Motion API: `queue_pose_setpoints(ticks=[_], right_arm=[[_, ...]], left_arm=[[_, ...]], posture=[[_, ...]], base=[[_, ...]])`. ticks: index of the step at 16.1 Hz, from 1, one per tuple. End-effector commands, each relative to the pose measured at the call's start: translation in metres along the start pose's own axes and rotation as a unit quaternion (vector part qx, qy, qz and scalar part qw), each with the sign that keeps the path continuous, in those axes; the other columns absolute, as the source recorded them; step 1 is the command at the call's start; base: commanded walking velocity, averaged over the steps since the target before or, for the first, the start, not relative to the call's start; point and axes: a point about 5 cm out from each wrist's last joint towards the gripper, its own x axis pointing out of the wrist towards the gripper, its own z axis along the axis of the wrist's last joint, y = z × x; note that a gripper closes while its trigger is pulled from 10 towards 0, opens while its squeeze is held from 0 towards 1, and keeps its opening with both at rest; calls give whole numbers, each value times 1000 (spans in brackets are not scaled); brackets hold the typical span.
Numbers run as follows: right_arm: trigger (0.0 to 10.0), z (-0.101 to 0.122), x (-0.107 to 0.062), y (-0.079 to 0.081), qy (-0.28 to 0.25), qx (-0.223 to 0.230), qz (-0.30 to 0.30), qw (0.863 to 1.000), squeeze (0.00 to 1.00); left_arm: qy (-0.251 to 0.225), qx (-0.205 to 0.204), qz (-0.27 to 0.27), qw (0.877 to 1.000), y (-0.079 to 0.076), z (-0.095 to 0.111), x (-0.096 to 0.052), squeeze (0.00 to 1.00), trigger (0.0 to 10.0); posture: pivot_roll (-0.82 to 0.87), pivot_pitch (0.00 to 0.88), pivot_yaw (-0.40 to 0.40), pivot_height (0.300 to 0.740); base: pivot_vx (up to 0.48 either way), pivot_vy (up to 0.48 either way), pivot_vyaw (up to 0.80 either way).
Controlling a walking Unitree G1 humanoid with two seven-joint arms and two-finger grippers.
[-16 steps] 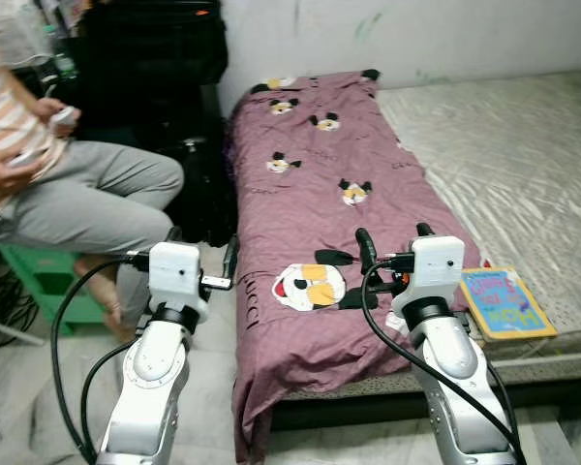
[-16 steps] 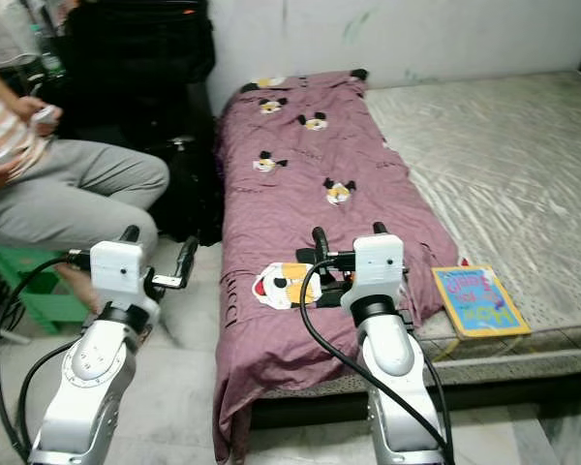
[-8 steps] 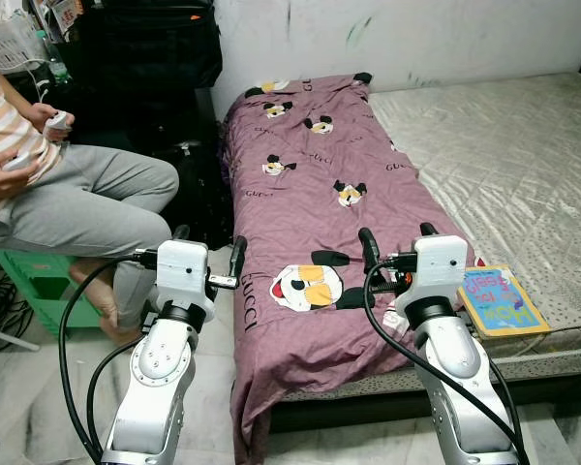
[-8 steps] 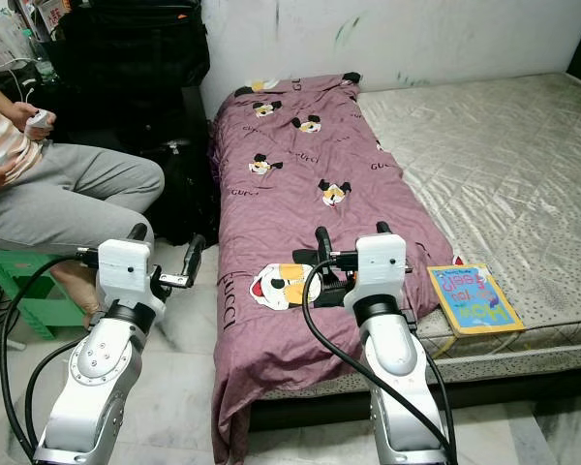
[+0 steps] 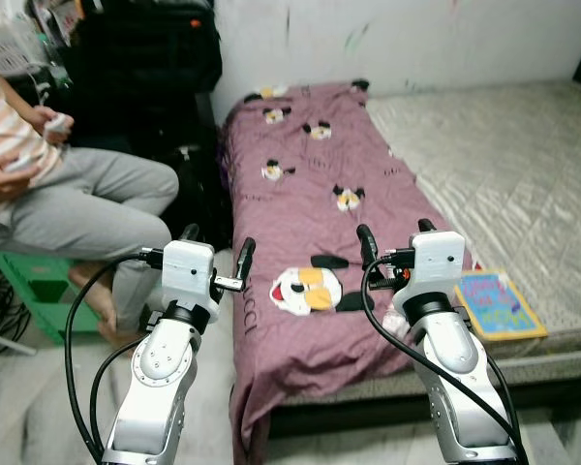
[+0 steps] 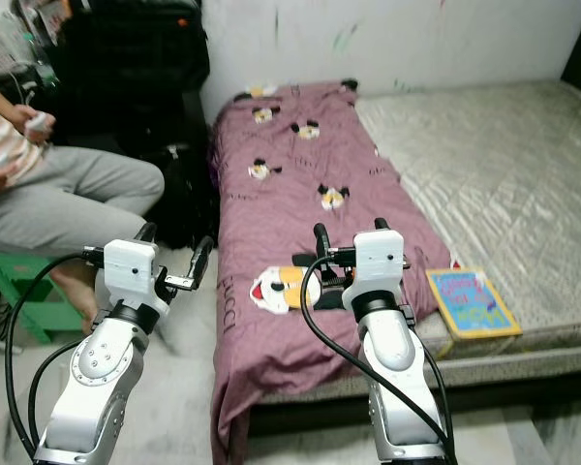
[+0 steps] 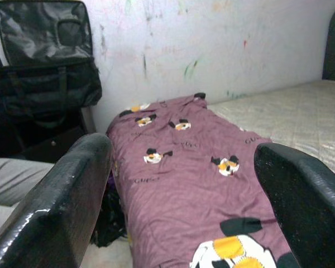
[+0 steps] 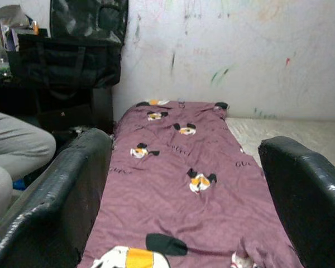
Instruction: Clean up the room
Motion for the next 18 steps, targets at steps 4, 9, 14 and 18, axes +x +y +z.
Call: queue_pose_setpoints(ticks=[4, 9, 14, 18], right_arm=[[10000, 2, 3, 2, -6, 0, 0, 1000, 0], [10000, 1, 3, 1, -6, -5, 0, 1000, 0], [10000, -2, 3, -7, -5, -25, 2, 1000, 0], [10000, -1, 4, -3, -11, -29, 10, 999, 0]], left_arm=[[-13, 7, -9, 1000, 2, 6, 1, 0, 10000], [-11, 3, -14, 1000, 0, 5, 2, 0, 10000], [2, 15, -2, 1000, -1, 1, 3, 0, 10000], [0, 25, -3, 1000, -2, 1, 5, 0, 10000]], posture=[[-122, 0, 62, 740], [-122, 0, 62, 740], [-121, 0, 61, 740], [-119, 0, 60, 740]], base=[[391, 0, 0], [376, 0, 0], [0, 0, 0], [0, 0, 339]])
